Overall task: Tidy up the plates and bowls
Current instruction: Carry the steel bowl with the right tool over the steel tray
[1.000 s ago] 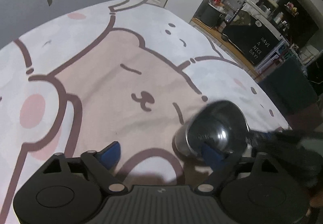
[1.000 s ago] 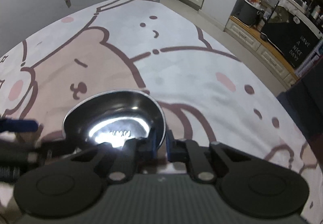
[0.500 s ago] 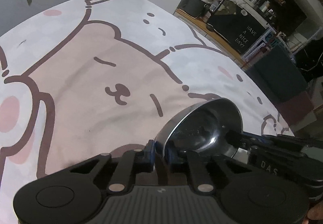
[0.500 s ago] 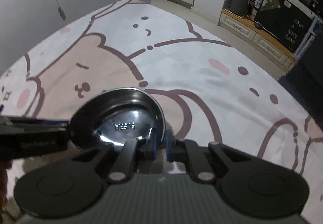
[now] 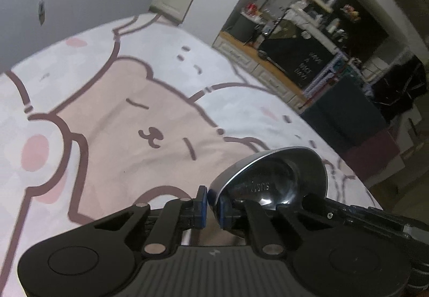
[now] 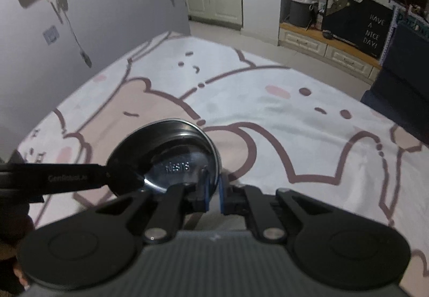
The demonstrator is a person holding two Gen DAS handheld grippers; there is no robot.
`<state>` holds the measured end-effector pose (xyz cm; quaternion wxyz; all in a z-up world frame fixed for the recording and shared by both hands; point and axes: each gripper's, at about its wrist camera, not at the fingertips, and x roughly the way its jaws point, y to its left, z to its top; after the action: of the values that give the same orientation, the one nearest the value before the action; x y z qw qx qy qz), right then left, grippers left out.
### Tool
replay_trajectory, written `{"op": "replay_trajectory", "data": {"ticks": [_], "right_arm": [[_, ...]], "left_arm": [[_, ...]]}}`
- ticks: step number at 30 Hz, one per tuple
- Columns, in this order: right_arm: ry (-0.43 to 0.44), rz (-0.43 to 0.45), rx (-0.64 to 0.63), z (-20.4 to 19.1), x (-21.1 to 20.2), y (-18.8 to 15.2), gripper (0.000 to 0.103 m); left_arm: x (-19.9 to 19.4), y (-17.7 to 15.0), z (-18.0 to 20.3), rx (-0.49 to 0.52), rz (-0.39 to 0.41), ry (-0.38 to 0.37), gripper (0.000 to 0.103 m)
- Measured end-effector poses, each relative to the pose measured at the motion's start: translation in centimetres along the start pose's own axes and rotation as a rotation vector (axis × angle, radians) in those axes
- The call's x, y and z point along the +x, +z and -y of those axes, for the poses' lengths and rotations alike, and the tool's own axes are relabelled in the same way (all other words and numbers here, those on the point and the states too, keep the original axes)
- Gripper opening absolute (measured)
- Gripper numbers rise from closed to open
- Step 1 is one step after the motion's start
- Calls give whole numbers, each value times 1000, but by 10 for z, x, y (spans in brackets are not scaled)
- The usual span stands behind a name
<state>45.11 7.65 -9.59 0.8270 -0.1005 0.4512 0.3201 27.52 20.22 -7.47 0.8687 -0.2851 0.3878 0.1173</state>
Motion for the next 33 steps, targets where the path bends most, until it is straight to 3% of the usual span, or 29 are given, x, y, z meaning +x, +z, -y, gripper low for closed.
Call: {"op": "replay_trajectory", "data": {"ticks": [11,17,25,33], "right_arm": [[-16,122,79,-21,-118,-48,8],[-45,159,123,-25,-171,-88,8],[-52,117,194,-20,-192,-149,8],[-20,36,204,-28,-173,-184,9]], "left_arm": [[-102,-35,35,109,38,-51,10],[-125,-72,48,154,22,-77,9],[-132,-115,58,296,-40,-30,9],[-110,-131,39,390,-136,18,9]]}}
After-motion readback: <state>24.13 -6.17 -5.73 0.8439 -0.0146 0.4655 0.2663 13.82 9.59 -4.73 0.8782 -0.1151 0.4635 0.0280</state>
